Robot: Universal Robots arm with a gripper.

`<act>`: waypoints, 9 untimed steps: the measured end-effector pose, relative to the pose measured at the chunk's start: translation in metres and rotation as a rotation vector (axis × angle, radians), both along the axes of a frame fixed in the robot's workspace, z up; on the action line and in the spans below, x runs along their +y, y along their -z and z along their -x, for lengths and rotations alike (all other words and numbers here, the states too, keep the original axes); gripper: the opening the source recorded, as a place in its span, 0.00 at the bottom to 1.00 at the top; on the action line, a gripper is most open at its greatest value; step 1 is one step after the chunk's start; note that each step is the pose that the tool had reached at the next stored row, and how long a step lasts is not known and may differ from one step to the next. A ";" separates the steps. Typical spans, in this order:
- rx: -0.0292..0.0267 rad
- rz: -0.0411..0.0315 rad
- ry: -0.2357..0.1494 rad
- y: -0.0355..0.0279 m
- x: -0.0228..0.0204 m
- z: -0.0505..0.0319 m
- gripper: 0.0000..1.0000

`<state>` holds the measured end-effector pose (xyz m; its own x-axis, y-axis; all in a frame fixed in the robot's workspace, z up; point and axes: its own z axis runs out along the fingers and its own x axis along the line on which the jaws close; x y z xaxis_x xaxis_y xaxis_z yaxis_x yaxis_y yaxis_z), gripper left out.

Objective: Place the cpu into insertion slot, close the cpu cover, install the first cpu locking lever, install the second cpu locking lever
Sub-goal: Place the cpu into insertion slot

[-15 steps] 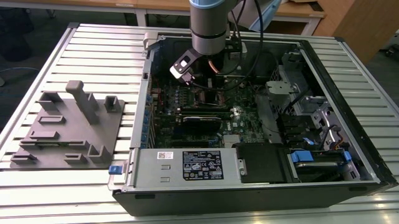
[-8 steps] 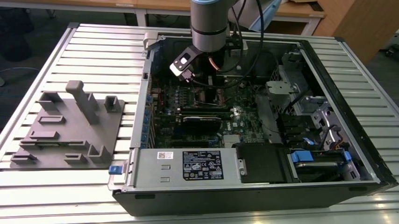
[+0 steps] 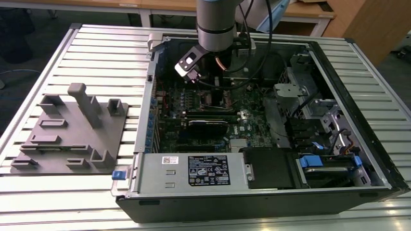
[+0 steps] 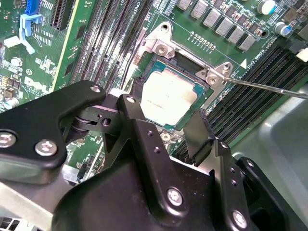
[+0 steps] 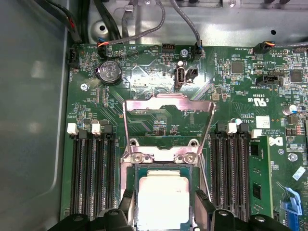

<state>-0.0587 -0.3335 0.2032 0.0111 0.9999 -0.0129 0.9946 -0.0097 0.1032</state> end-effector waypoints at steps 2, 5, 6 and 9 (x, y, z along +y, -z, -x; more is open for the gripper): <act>0.0000 0.0000 0.000 -0.0001 0.0000 0.0000 0.61; 0.0000 0.0000 0.000 -0.0002 0.0000 0.0000 0.61; 0.0000 0.0000 0.000 -0.0002 0.0000 0.0000 0.61; 0.0000 0.0000 0.000 -0.0003 0.0000 0.0000 0.60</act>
